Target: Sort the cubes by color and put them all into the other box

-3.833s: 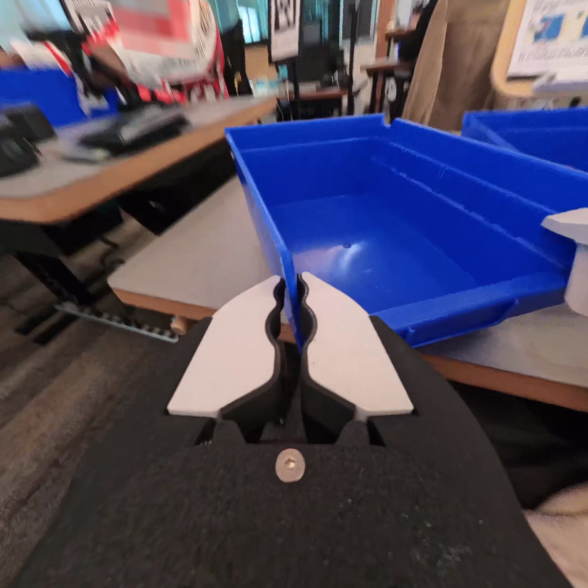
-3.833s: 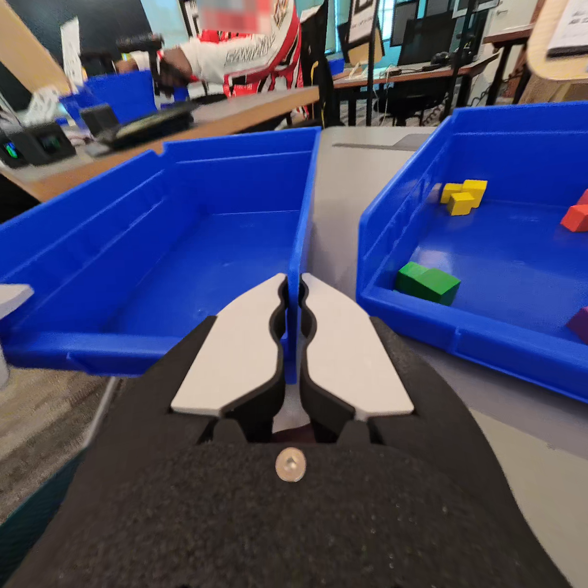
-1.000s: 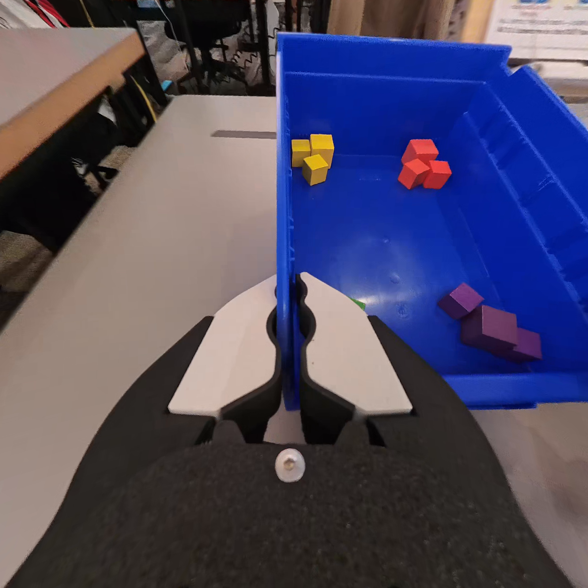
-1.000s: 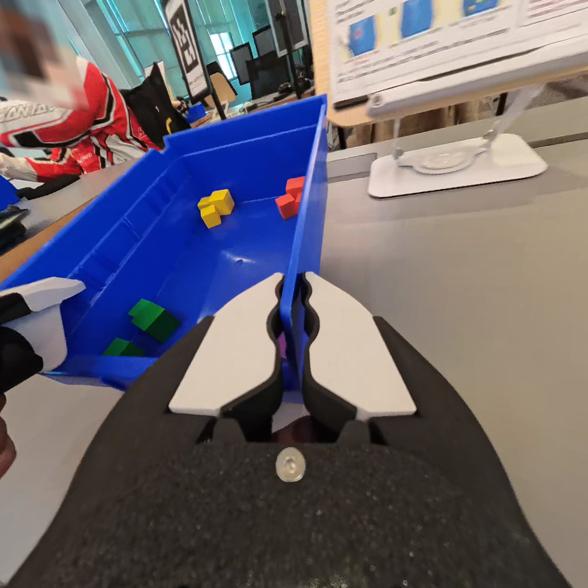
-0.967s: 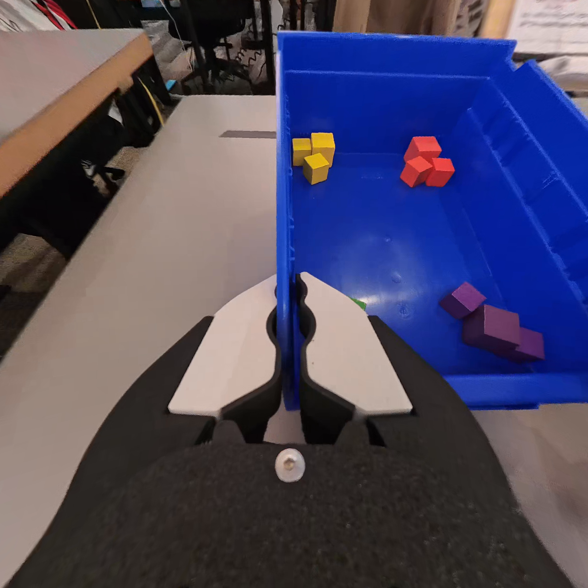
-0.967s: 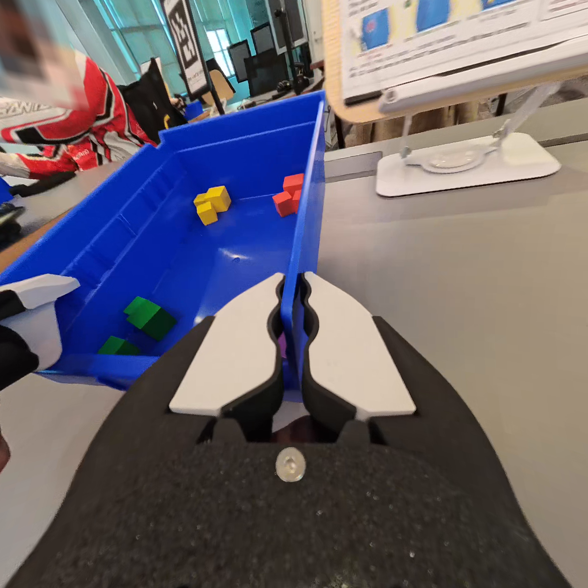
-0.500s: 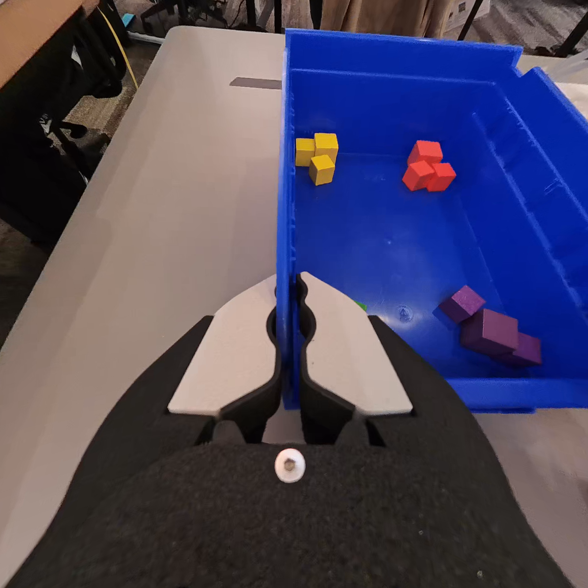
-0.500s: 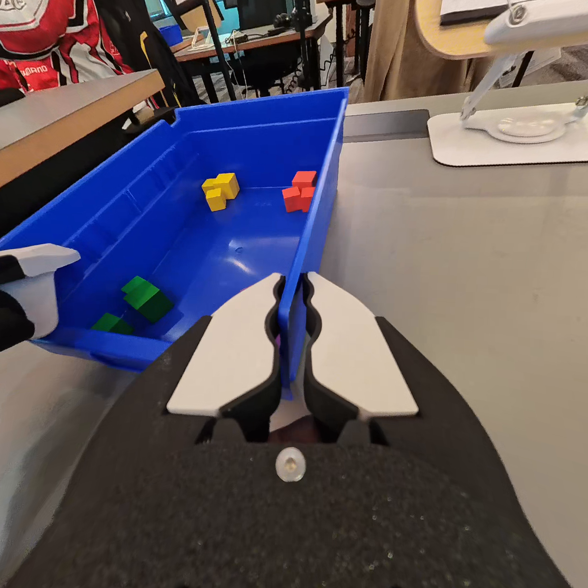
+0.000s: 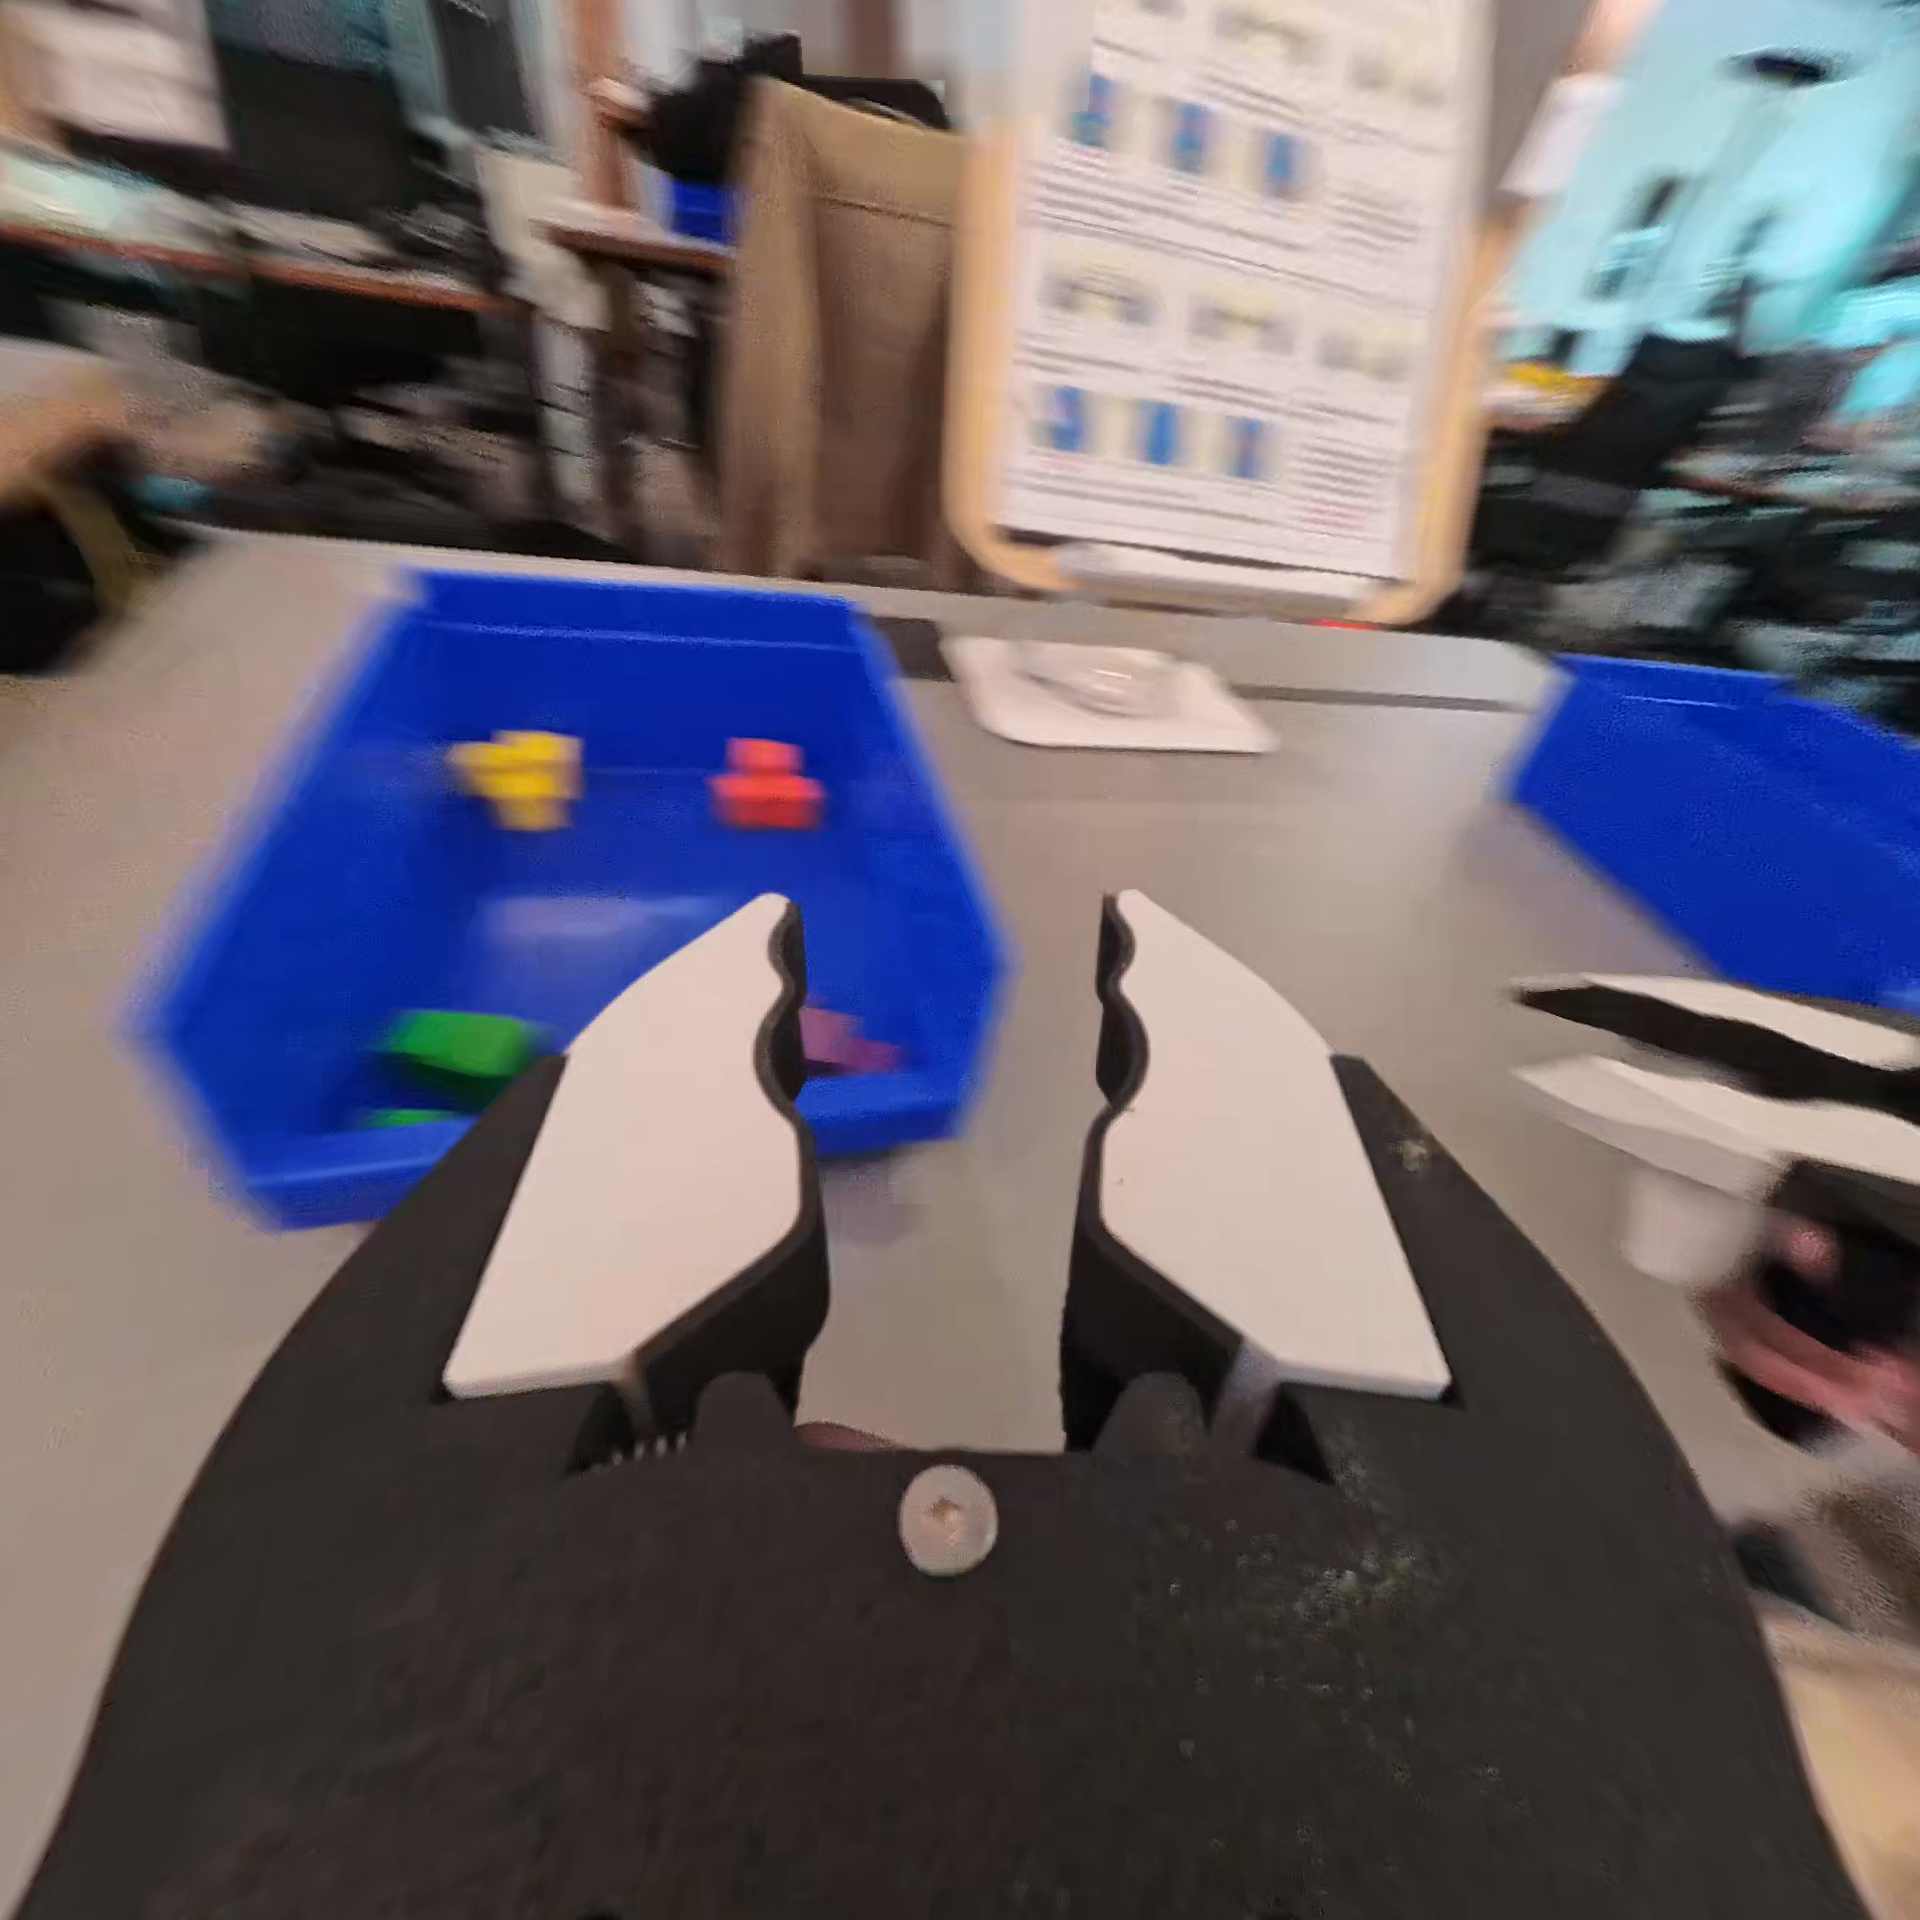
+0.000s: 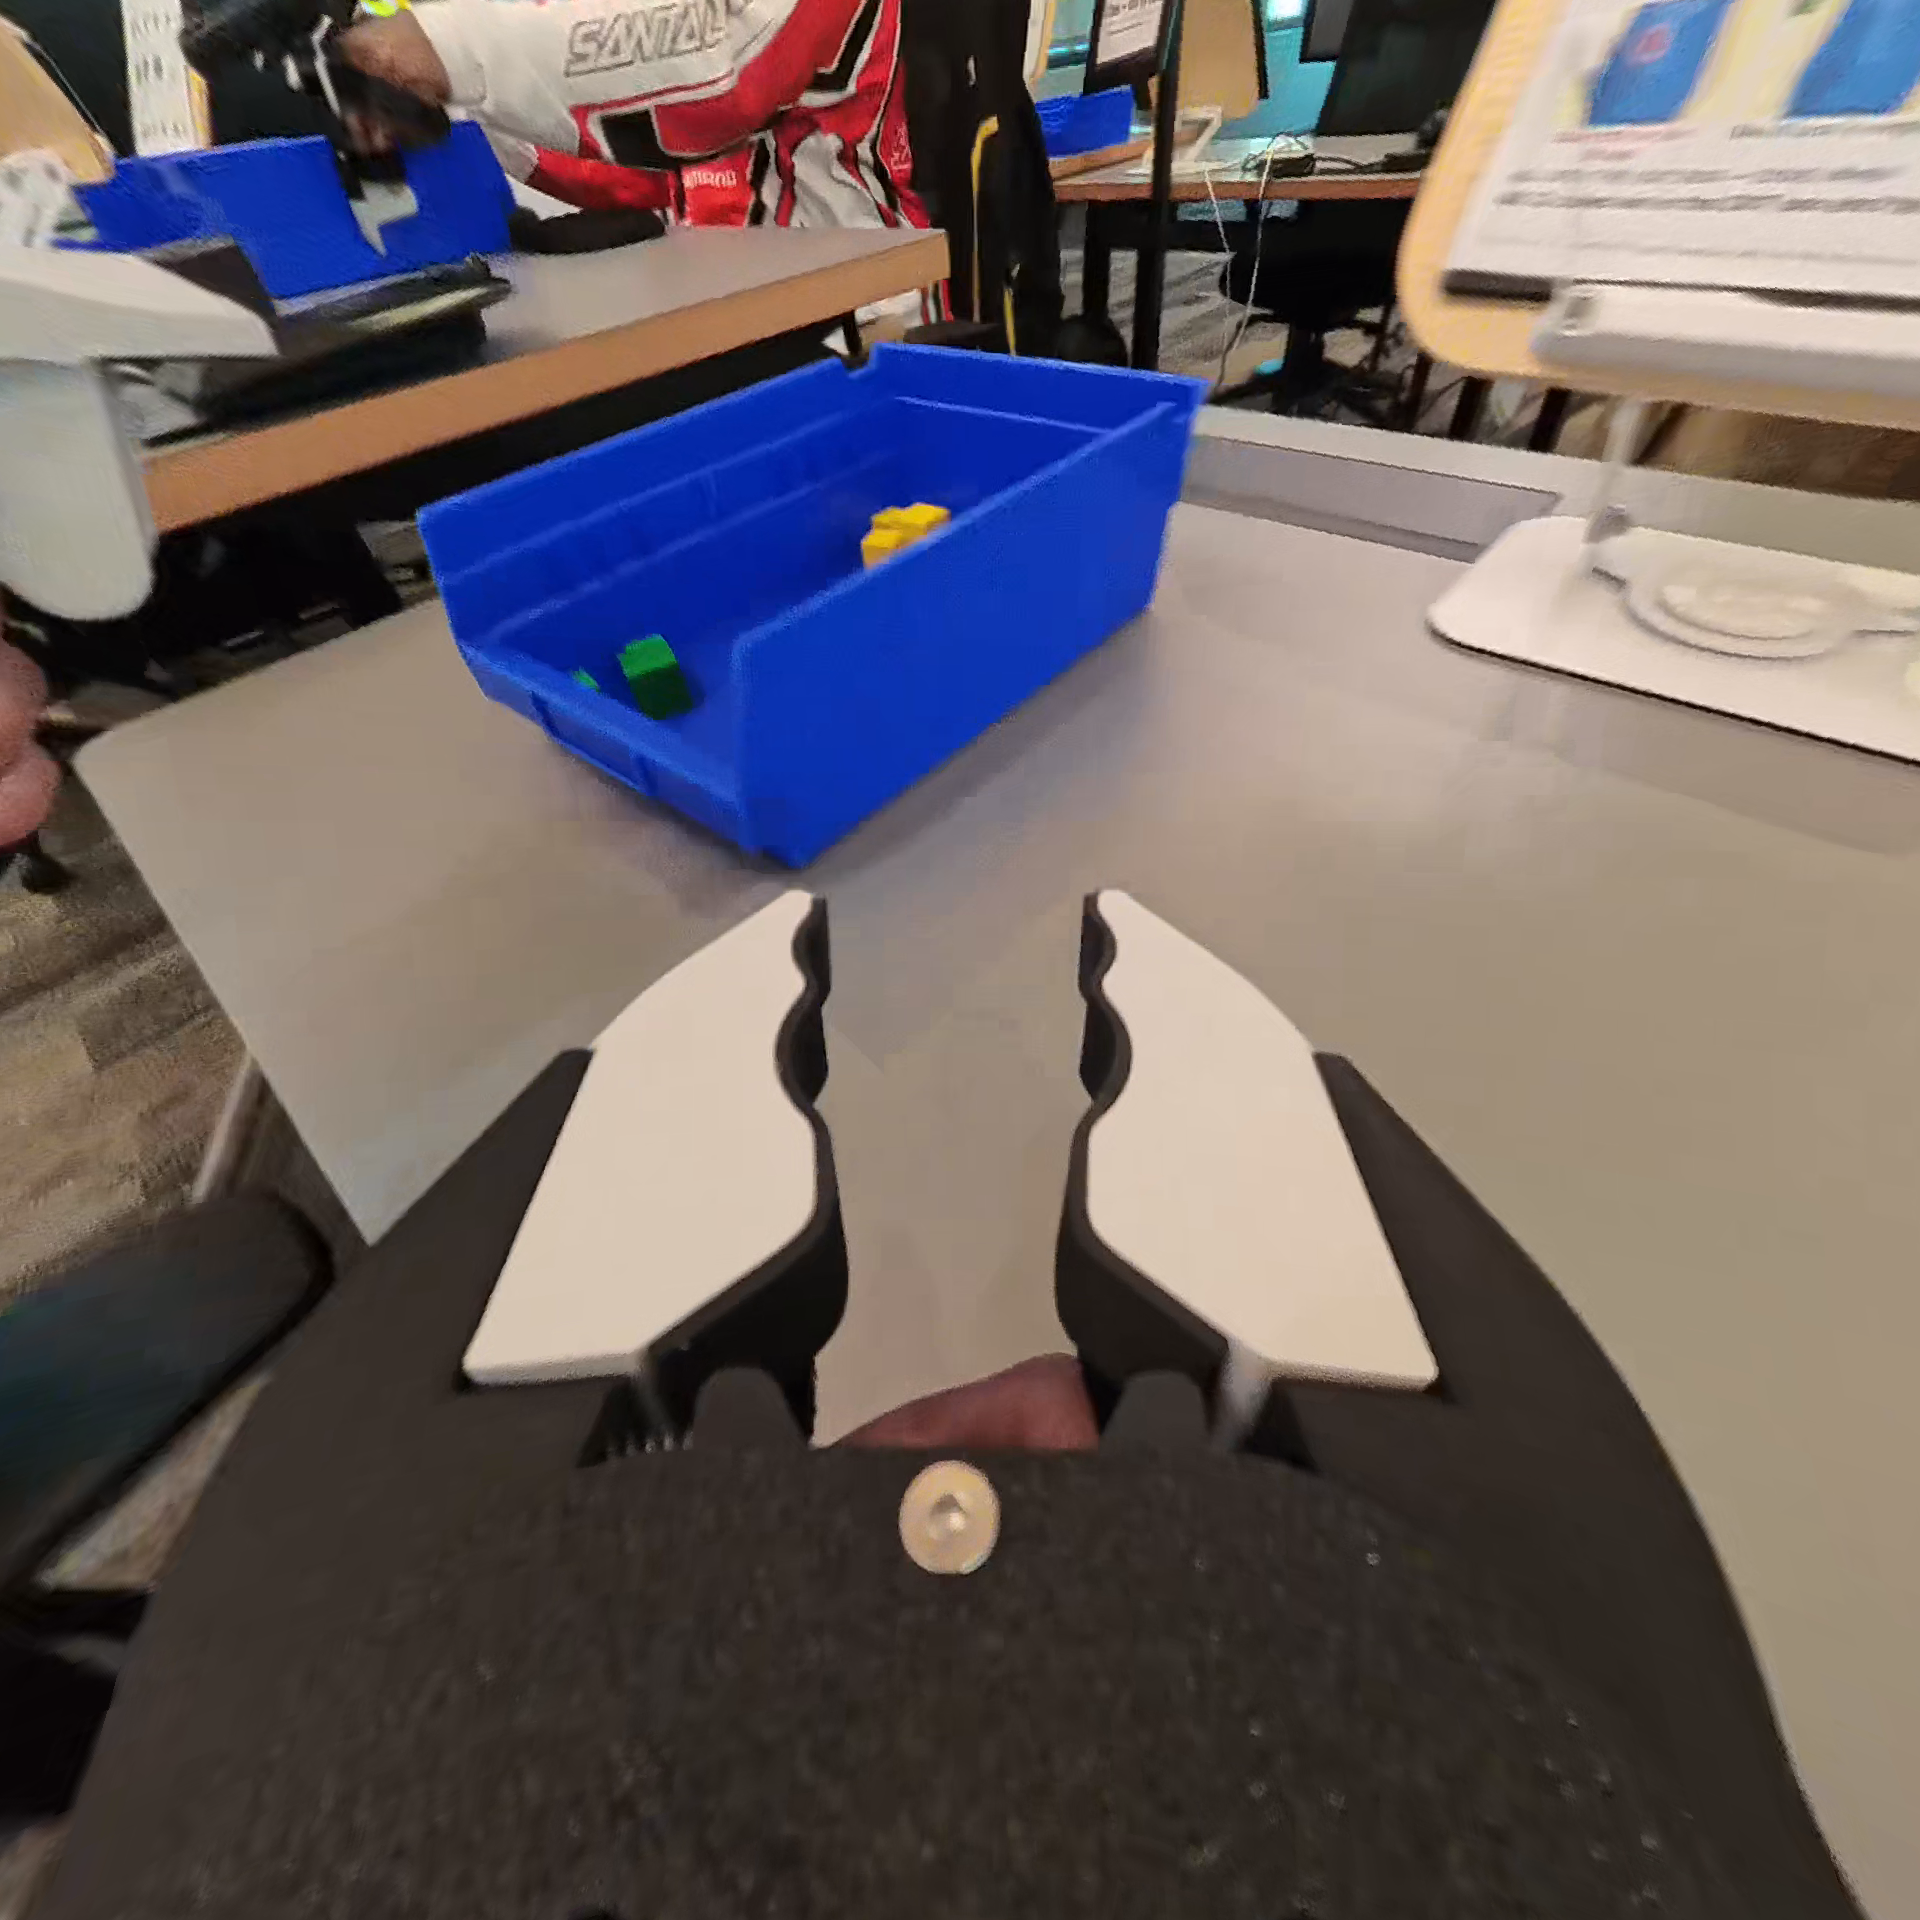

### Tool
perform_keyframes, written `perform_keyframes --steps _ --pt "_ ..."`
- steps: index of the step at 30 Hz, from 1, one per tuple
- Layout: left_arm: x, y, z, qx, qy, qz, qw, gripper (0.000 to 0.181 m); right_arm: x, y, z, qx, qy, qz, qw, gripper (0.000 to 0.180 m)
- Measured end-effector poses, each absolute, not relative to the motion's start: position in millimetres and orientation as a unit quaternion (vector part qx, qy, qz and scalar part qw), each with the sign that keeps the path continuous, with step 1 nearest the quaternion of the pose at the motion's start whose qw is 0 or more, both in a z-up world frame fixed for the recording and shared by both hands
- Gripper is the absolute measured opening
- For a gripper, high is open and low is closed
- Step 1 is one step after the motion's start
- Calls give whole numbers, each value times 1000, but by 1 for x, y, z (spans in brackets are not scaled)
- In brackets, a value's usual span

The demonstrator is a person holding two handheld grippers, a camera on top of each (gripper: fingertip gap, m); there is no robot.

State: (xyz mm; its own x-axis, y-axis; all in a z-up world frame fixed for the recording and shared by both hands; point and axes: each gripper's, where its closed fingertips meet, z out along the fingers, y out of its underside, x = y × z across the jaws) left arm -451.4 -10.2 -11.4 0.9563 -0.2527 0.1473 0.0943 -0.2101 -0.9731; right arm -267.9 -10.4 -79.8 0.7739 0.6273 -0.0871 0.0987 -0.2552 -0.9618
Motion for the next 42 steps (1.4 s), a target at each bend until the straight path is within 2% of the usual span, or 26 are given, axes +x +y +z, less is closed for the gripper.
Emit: perform_keyframes --steps 3,5,8,13,19,42 --pt "-363 -29 -38 -763 88 -237 594 54 -188 -19 -87 -747 -234 223 581 51" --pt "-327 -33 -67 -778 110 -229 575 54 -138 -24 -95 -743 -214 204 600 54" --pt "-302 -34 -99 -793 132 -208 557 55 -80 -41 -92 -723 -155 232 632 52" --pt "-301 -32 -110 -786 141 -183 574 60 -37 -47 -66 -724 -114 238 638 51" --pt "-309 -33 -103 -765 160 -146 606 57 -31 -38 -79 -744 -115 219 621 52" --pt "-305 -31 -120 -791 169 -176 562 57 -44 -39 -88 -745 -138 211 618 45"
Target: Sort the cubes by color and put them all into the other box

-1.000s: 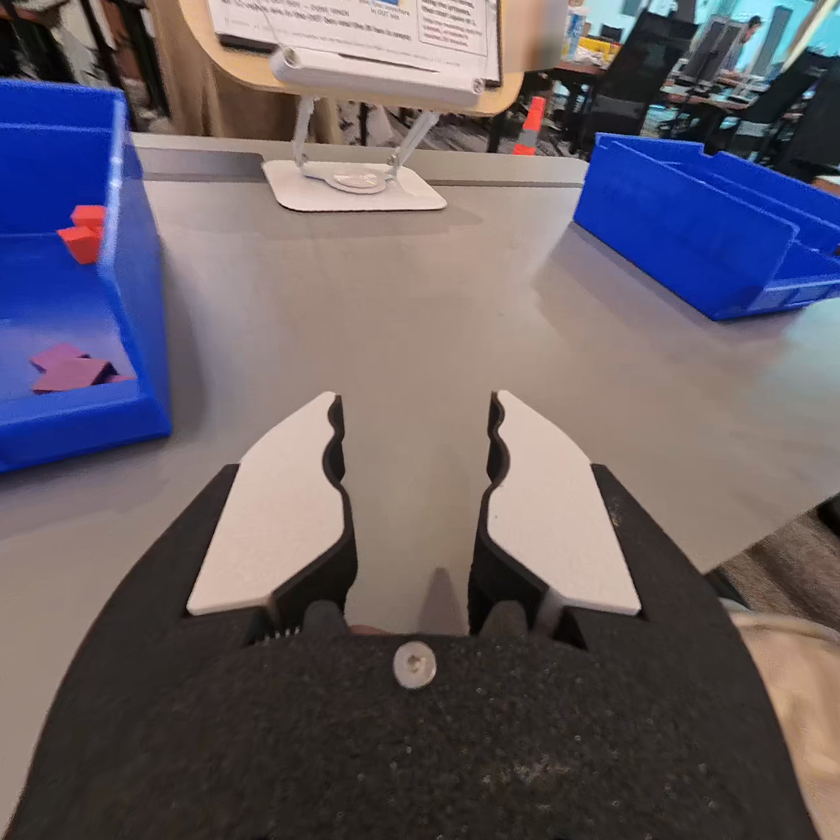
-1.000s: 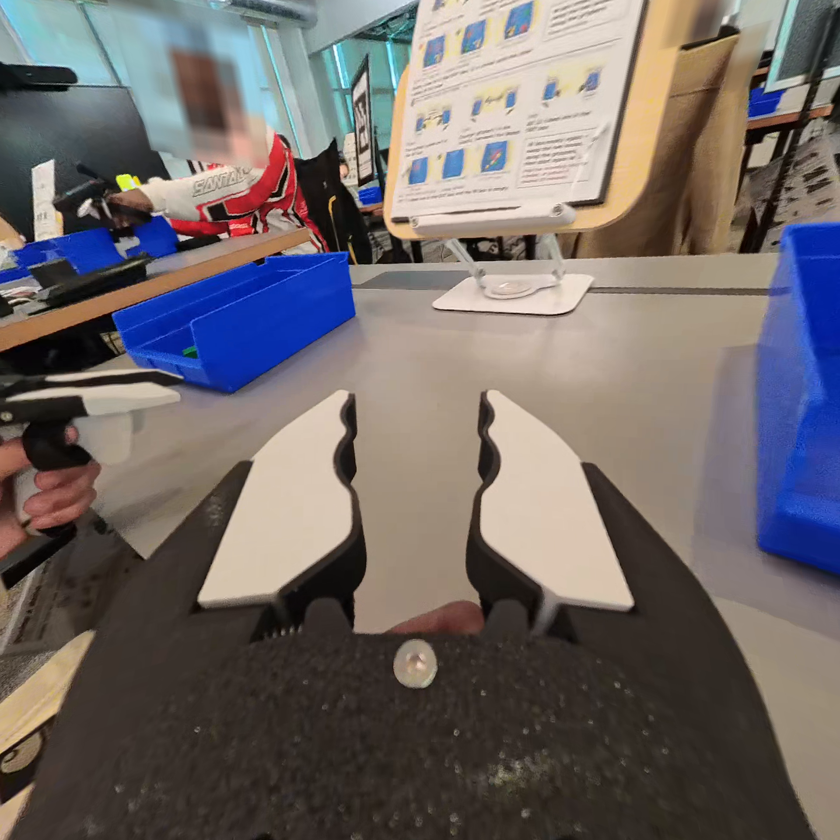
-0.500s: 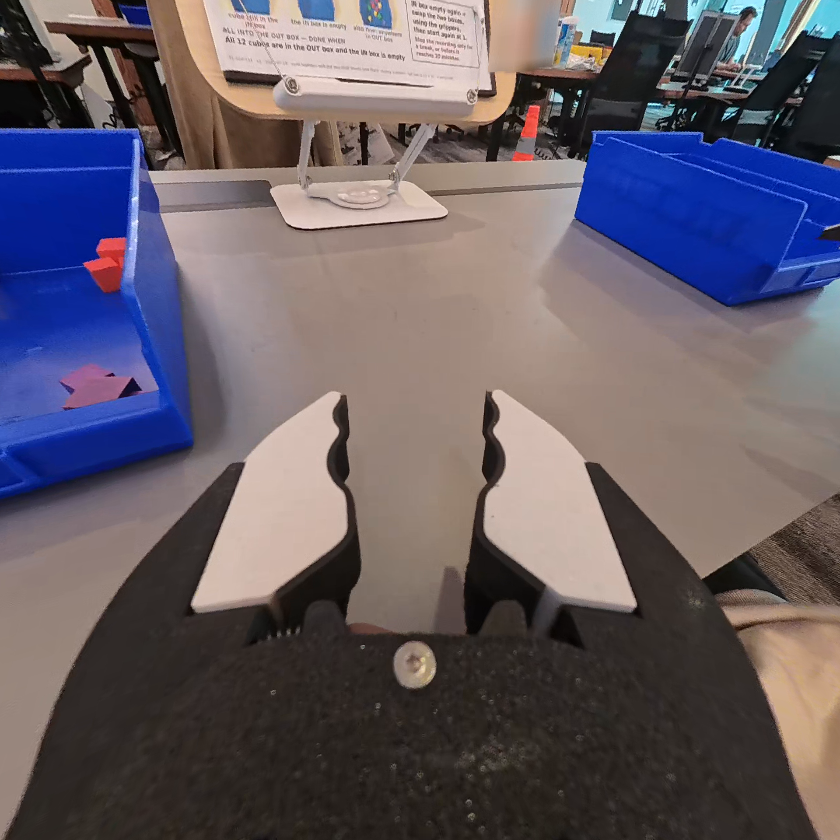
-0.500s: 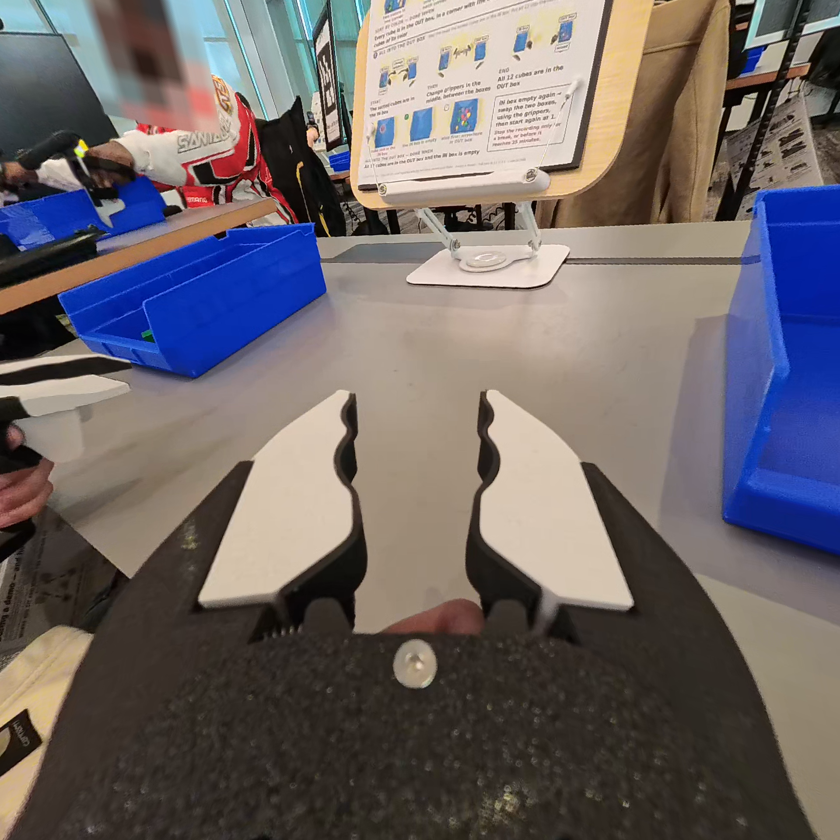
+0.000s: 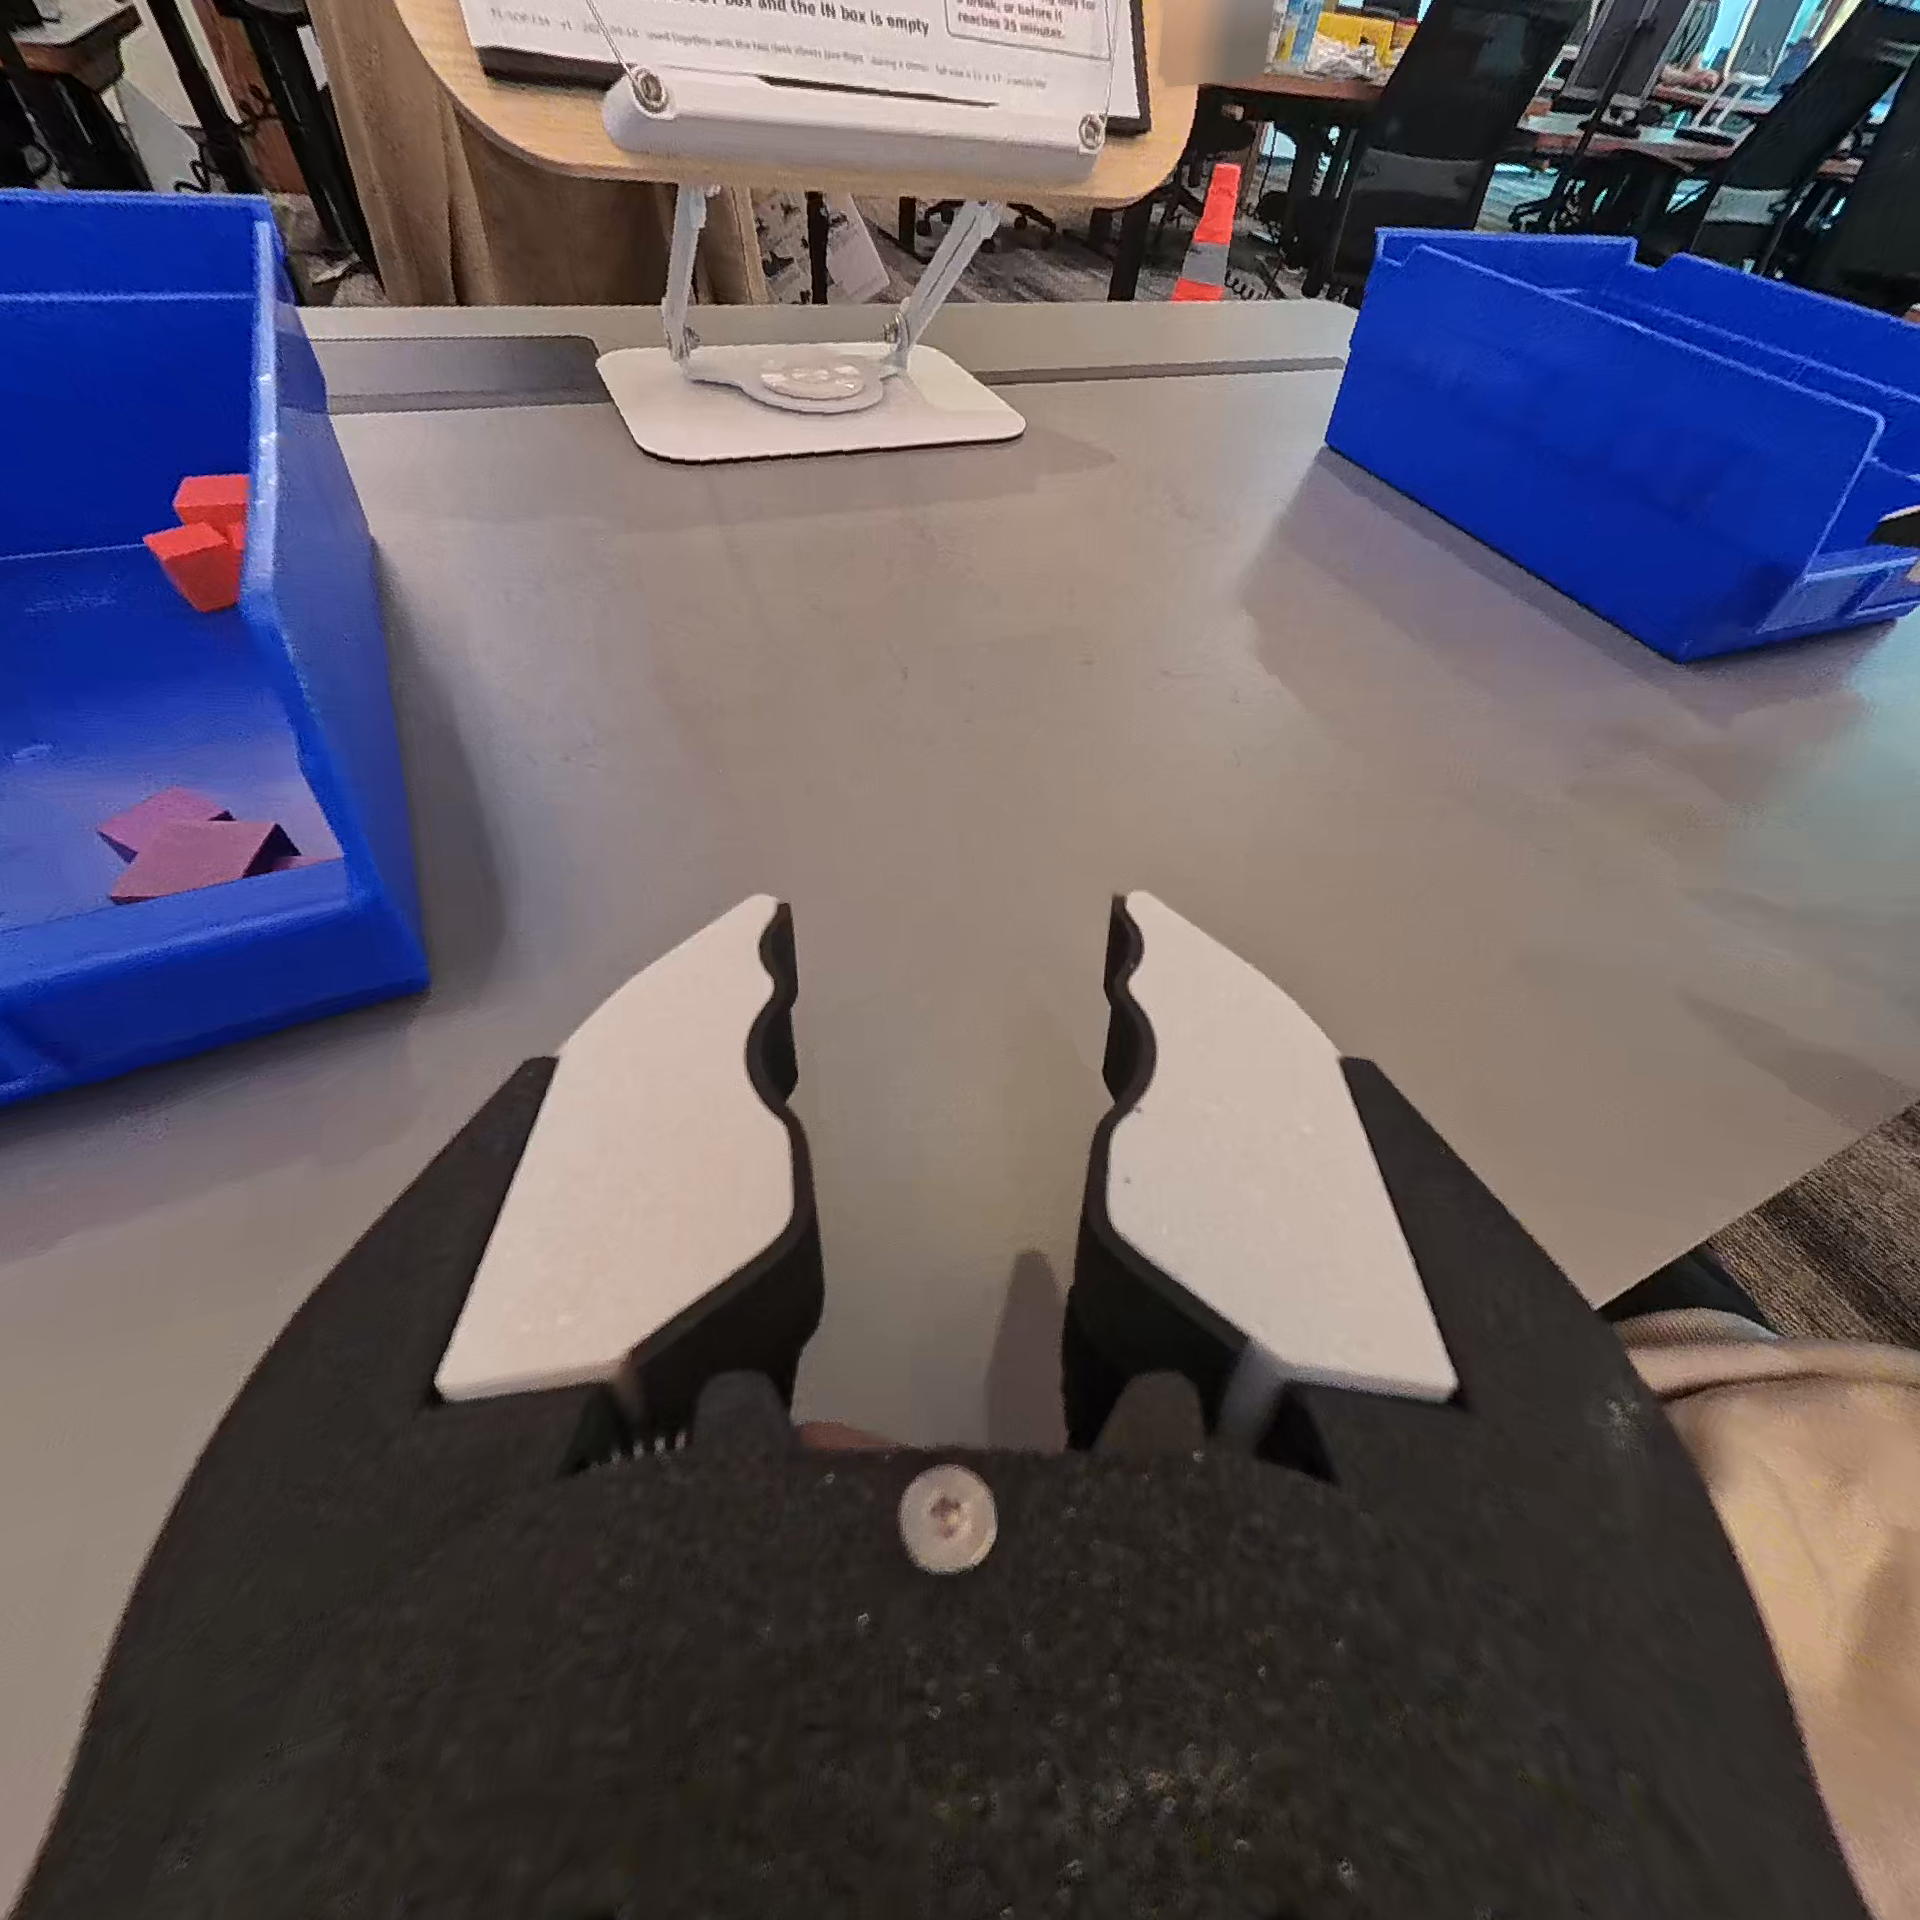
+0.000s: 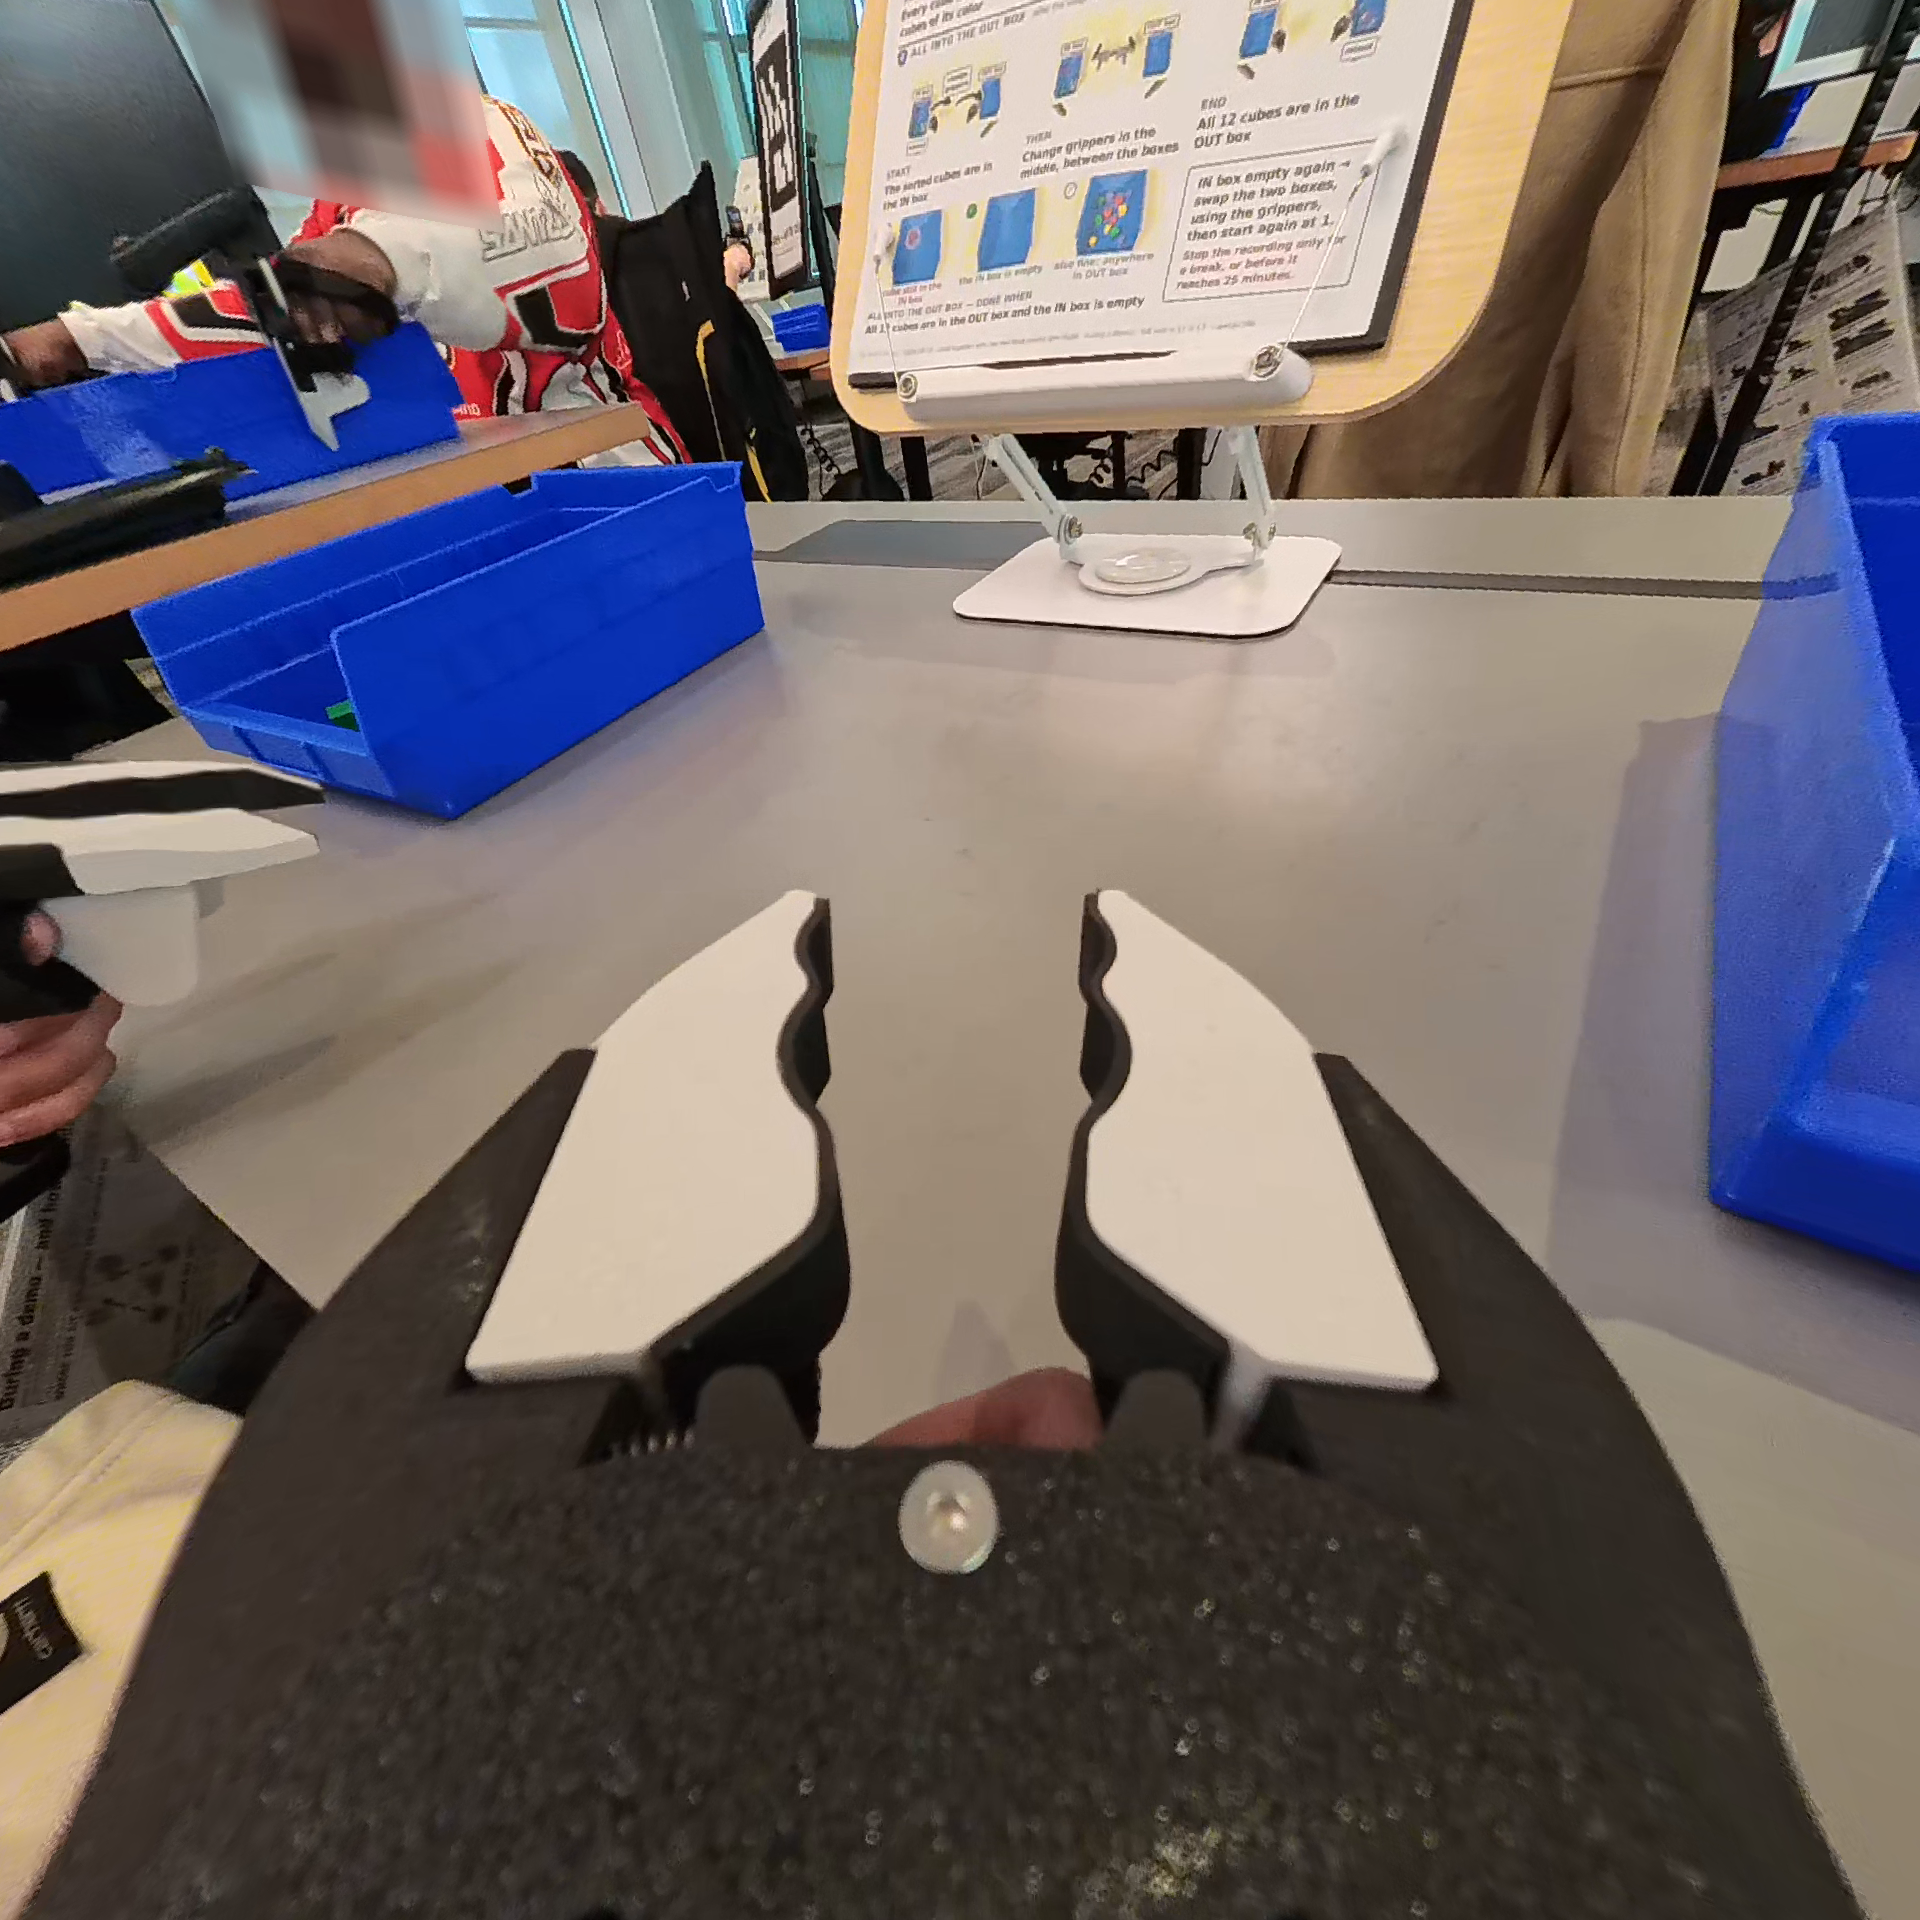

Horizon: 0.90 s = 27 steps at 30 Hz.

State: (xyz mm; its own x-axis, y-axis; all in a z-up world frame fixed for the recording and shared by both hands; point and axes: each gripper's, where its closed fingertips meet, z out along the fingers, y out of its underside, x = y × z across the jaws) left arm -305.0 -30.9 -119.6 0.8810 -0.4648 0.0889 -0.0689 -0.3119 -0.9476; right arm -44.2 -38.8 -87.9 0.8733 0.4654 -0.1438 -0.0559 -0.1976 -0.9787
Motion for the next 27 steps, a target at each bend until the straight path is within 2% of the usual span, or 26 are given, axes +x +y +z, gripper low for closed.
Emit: perform_keyframes --steps 4,8,12,16,20,27 --pt "-313 -33 -108 -797 188 -176 546 55 -43 -39 -86 -746 -137 206 618 44" --pt "-389 -9 -69 -816 187 -123 533 50 -42 -41 -78 -737 -137 206 629 42" --pt "-475 34 -73 -882 215 -39 417 50 -47 -41 -84 -742 -146 210 620 42" --pt "-531 75 -96 -890 348 100 278 49 -50 -40 -86 -745 -148 220 613 41" --pt "-547 96 -118 -847 492 149 137 49 -50 -41 -88 -745 -150 219 612 40" --pt "-552 93 -148 -814 556 154 -66 51 -52 -42 -89 -746 -154 218 609 40"
